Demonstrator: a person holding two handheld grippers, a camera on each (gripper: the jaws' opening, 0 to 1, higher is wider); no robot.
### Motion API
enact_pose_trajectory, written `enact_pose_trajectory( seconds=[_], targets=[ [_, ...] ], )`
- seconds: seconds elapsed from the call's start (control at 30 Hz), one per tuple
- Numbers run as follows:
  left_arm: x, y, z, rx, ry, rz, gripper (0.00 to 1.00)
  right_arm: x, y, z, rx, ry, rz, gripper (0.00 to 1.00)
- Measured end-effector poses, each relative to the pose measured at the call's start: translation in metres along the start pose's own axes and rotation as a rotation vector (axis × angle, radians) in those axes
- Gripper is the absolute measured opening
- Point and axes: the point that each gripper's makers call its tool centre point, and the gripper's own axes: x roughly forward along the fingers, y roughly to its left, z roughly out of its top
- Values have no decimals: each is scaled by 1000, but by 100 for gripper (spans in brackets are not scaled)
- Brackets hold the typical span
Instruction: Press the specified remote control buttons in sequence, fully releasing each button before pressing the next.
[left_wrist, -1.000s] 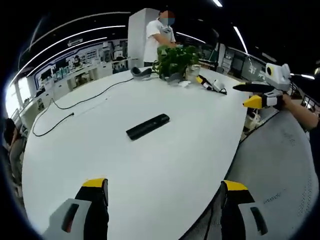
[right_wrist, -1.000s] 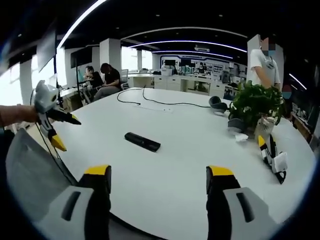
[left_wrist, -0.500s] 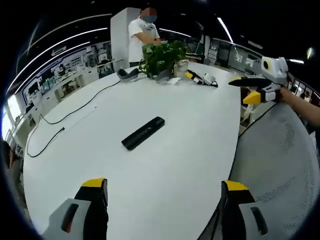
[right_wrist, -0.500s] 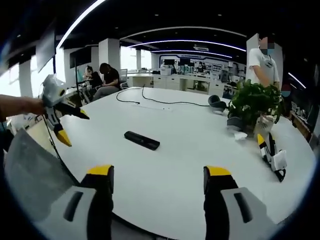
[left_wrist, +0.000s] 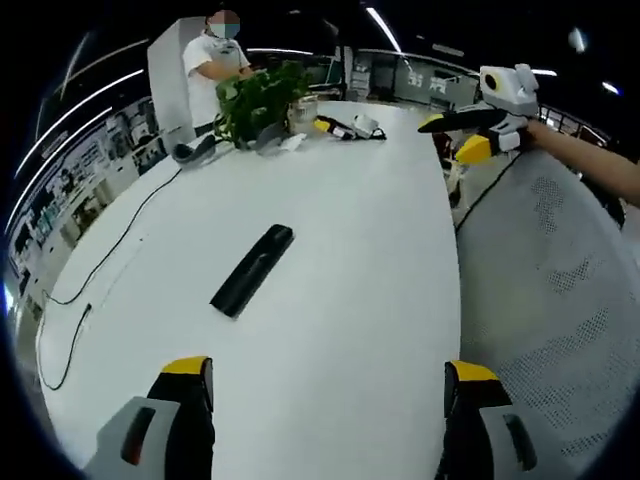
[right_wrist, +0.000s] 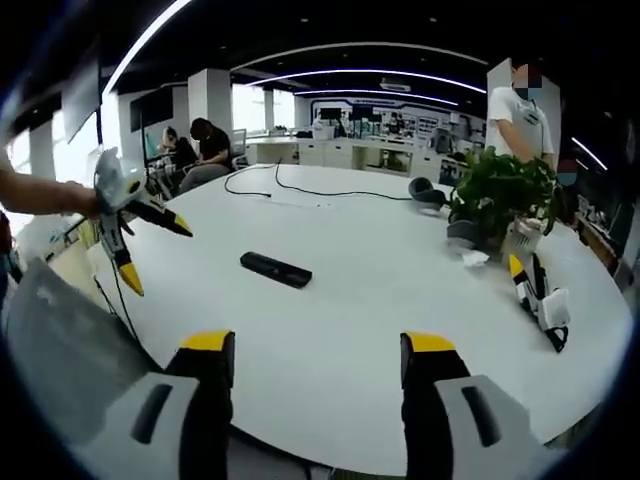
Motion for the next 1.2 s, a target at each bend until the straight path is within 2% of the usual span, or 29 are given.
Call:
enact_pose_trajectory(
  seconds=[0.1,0.2,0.33,0.43,0.5,0.6,0.7,0.83,0.9,1.07,1.2],
  targets=[
    [6,12,6,-14,-3,-31,99,0,-2,-3,-15,14,-21,75],
    [12,21,13,-16,-19,-34,99,-1,-5,-3,-10,13,-31,74],
    [20,34,21,32,-1,-25,100,-1,-7,-6,15,25,-37,73],
    [26,43,26,65,18,-13,100,-1,-6,-10,-19,49,-44,71],
    [30,49,30,65,23,-5,99,0,-1,-10,-29,49,-18,72],
    [40,51,35,54,31,-33,100,4,7,-10,-31,58,34,76],
    [49,60,35,94,60,-10,100,4,6,-15,-66,79,23,74],
    [61,62,32,77,116,-40,100,3,9,-13,-54,66,49,74],
    [66,63,34,51,117,-52,100,3,10,-13,-56,66,52,74],
    [74,66,28,87,182,-51,100,3,12,-16,-62,77,66,73],
    [79,64,25,92,211,-64,100,5,16,-22,-93,109,84,71]
  ],
)
